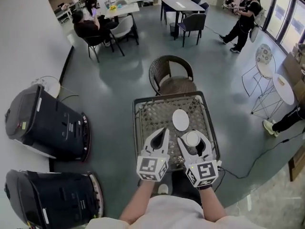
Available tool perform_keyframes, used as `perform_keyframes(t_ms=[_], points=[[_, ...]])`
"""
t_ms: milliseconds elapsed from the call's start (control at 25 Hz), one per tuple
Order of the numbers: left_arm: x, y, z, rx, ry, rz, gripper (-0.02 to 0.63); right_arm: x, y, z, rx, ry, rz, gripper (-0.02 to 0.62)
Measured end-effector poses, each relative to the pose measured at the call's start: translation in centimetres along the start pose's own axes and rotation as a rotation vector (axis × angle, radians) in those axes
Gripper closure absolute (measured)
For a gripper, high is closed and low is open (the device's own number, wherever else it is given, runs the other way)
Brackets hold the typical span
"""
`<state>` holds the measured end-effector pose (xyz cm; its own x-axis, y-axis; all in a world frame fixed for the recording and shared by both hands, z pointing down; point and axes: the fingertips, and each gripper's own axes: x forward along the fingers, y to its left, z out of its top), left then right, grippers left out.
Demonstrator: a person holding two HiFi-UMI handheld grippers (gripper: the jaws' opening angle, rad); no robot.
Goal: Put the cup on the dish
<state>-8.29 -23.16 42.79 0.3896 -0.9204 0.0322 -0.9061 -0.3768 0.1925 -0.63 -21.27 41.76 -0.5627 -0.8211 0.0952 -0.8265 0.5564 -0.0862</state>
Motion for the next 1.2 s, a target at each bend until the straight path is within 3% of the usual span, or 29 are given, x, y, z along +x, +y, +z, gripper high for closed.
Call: perform_keyframes(t_ms=[240, 640, 1200], points=[[4.6, -0.6, -5.2, -0.040, 0.118, 0.003, 0.603, 2.2, -4.7, -4.6, 0.026, 0.053, -0.047, 0.344], [9.2, 2.9, -13.3, -0.066, 0.254, 0.067, 0.603, 6.7, -10.1, -13.3, 0.024, 0.189, -0.092, 0.344], [12.0, 6.3, -20.6, -0.090, 0.370, 0.167, 0.603, 14.2, -12.9, -24.8, 0.025, 0.333, -0.034, 0.344]])
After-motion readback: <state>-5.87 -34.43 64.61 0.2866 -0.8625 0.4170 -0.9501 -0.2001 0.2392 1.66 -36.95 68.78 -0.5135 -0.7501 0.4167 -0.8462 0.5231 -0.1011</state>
